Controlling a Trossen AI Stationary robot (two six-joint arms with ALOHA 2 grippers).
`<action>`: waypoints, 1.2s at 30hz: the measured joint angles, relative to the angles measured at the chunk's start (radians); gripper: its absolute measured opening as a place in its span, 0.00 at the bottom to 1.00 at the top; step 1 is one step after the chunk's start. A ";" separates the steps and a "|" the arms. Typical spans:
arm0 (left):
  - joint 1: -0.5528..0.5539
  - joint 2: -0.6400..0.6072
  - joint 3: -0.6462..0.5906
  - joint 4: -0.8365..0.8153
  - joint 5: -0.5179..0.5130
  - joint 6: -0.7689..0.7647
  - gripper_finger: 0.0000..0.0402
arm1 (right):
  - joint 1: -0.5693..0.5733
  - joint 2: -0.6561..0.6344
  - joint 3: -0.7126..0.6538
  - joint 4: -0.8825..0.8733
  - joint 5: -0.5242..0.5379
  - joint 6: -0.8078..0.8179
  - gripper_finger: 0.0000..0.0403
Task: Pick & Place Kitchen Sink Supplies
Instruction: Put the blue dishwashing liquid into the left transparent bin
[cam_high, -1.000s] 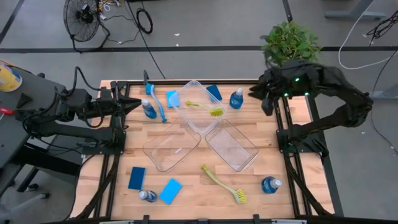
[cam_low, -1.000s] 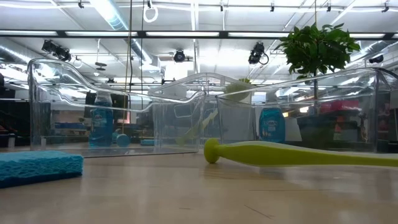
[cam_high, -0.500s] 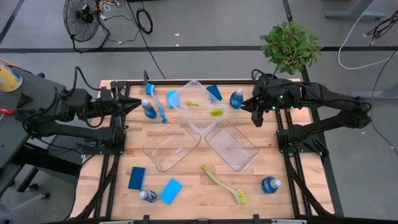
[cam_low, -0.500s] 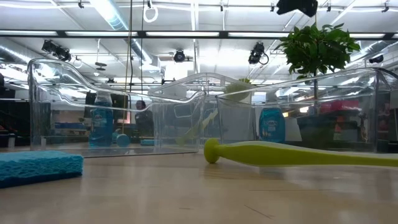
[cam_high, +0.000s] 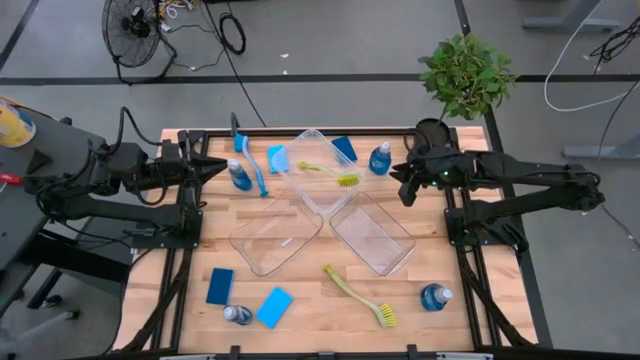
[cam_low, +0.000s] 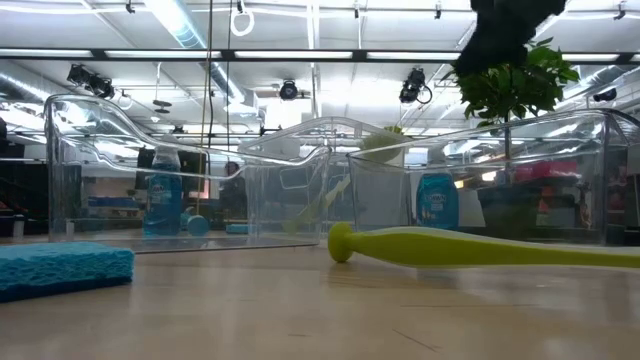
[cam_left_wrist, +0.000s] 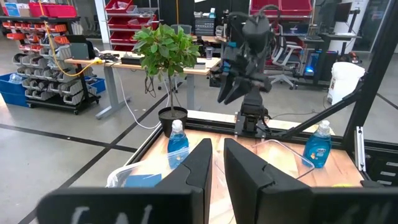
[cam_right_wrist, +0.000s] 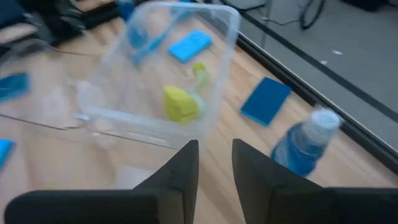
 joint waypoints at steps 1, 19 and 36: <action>0.000 0.001 0.000 0.000 0.000 0.000 0.12 | 0.000 0.000 -0.017 0.009 0.015 0.004 0.25; 0.000 0.011 0.000 0.000 0.000 0.000 0.12 | -0.029 0.000 -0.240 0.084 -0.003 0.281 0.27; 0.000 0.011 0.000 0.000 0.000 0.001 0.12 | -0.104 0.000 -0.365 0.172 0.017 0.284 0.57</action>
